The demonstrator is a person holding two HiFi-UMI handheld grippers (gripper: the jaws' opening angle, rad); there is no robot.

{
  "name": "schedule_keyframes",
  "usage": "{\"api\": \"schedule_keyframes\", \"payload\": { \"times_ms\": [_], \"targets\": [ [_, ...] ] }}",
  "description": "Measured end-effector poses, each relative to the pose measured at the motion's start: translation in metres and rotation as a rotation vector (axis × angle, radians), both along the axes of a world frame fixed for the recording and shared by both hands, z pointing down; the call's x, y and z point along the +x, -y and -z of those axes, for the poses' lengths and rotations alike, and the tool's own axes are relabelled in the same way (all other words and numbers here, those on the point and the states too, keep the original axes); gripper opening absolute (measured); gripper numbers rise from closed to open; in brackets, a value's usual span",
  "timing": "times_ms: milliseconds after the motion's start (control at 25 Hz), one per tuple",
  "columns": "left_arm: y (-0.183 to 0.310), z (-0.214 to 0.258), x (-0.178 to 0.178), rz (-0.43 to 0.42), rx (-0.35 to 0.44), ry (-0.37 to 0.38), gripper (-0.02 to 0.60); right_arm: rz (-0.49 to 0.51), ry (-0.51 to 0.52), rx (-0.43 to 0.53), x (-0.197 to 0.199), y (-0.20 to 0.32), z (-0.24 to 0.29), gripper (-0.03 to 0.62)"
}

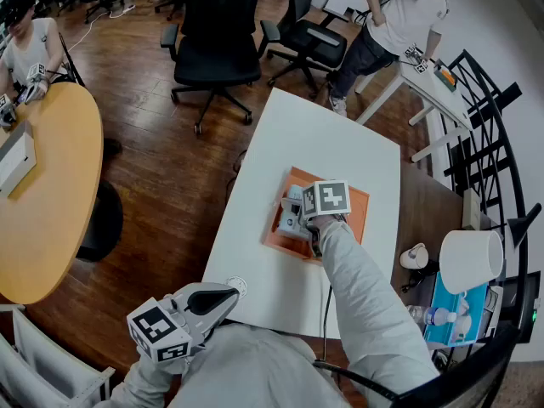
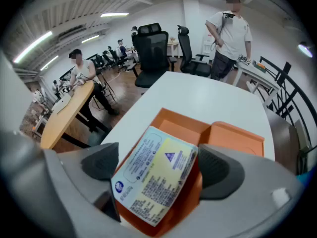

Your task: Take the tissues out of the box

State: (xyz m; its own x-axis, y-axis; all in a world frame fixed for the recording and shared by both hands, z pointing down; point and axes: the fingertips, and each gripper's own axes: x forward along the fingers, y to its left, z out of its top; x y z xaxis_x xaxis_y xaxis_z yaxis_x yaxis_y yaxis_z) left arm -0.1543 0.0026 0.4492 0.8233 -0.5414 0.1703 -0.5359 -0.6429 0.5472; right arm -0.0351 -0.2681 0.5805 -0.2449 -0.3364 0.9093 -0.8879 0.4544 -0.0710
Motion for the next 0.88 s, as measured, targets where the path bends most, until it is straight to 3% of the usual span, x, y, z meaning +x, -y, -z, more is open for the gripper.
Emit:
{"api": "schedule_keyframes", "payload": {
  "times_ms": [400, 640, 880],
  "targets": [
    [-0.01, -0.013, -0.045, 0.07, -0.026, -0.01, 0.001, -0.081, -0.117, 0.023, 0.003, 0.003, -0.018, 0.497],
    [-0.009, -0.014, -0.049, 0.072, -0.025, -0.022, 0.002, -0.16, 0.004, -0.08, -0.003, -0.014, -0.038, 0.522],
    [-0.012, -0.014, -0.05, 0.061, -0.031, -0.019, 0.002, -0.152, 0.004, -0.087, -0.004, -0.018, -0.034, 0.485]
  ]
}}
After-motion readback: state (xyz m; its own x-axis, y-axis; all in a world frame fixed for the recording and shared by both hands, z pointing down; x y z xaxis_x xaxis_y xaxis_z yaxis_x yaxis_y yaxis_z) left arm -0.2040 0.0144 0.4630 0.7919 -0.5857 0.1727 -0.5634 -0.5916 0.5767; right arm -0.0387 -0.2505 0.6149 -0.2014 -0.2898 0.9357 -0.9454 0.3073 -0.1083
